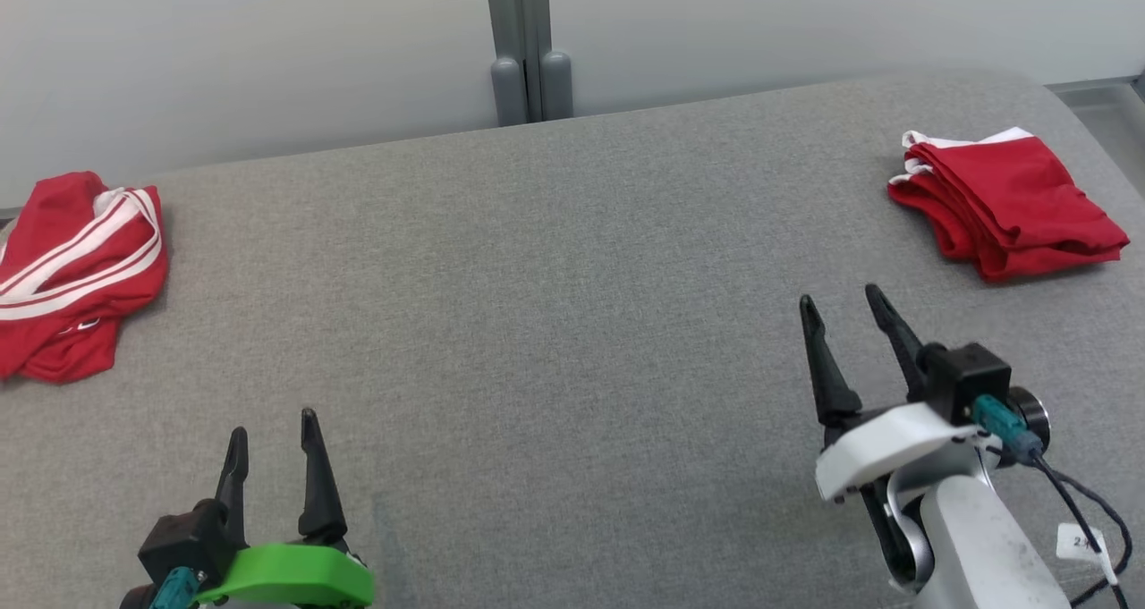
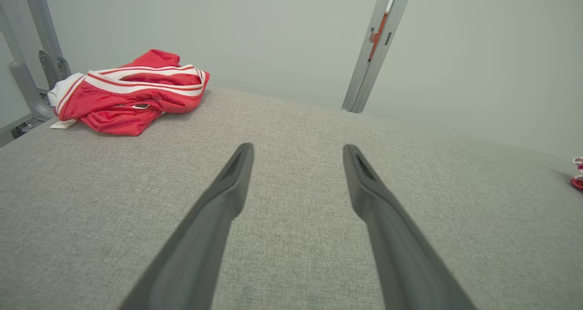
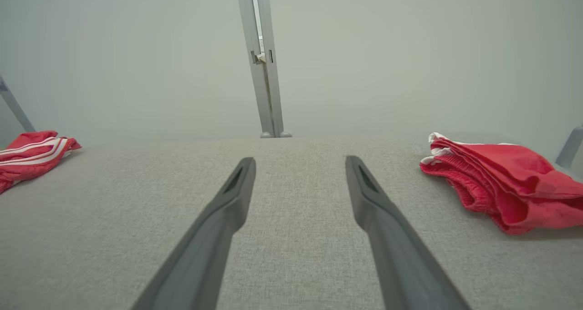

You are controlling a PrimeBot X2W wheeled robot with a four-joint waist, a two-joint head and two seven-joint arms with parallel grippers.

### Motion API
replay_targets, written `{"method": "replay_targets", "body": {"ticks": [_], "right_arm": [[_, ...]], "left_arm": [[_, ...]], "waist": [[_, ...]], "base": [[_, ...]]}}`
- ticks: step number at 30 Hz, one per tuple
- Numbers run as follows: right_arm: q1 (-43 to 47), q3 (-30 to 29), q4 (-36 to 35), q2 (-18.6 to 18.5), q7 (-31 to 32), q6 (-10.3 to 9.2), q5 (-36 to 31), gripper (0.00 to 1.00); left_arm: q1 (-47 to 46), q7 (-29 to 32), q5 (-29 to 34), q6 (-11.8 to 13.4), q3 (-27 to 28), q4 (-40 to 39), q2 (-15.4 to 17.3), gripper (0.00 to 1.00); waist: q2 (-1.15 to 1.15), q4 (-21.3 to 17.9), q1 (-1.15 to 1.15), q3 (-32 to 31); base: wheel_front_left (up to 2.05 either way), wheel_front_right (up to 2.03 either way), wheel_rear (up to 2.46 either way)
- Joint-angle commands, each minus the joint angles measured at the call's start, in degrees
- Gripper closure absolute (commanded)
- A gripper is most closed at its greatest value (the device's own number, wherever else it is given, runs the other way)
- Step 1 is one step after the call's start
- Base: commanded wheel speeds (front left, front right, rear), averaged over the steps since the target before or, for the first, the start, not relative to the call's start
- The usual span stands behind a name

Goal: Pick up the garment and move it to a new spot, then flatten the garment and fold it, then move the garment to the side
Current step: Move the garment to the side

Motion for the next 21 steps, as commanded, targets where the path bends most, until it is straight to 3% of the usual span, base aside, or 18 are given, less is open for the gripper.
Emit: {"method": "replay_targets", "body": {"ticks": [1,8,21], "right_arm": [[2.5,-0.8,-1.7,-0.1,-0.2,-0.09,-0.2,0.0],[8.8,1.2,-5.6,0.0,-0.2,-0.09,4.1,0.0],[9.6,1.4,-5.0,0.1,-0.2,-0.09,4.3,0.0]], "left_arm": [[1.1,-0.2,0.2,-0.2,-0.3,-0.3,0.0,0.0],[2.5,-0.2,-0.4,0.9,-2.2,-0.6,-0.1,0.0],[1.8,-0.2,-0.1,1.2,-3.1,0.2,-0.1,0.0]], "waist": [[0.0,0.7,0.0,-0.4],[0.0,1.1,0.0,-1.0],[0.0,1.4,0.0,-1.4]], "base": [[0.0,0.0,0.0],[0.0,0.0,0.0],[0.0,0.0,0.0]]}}
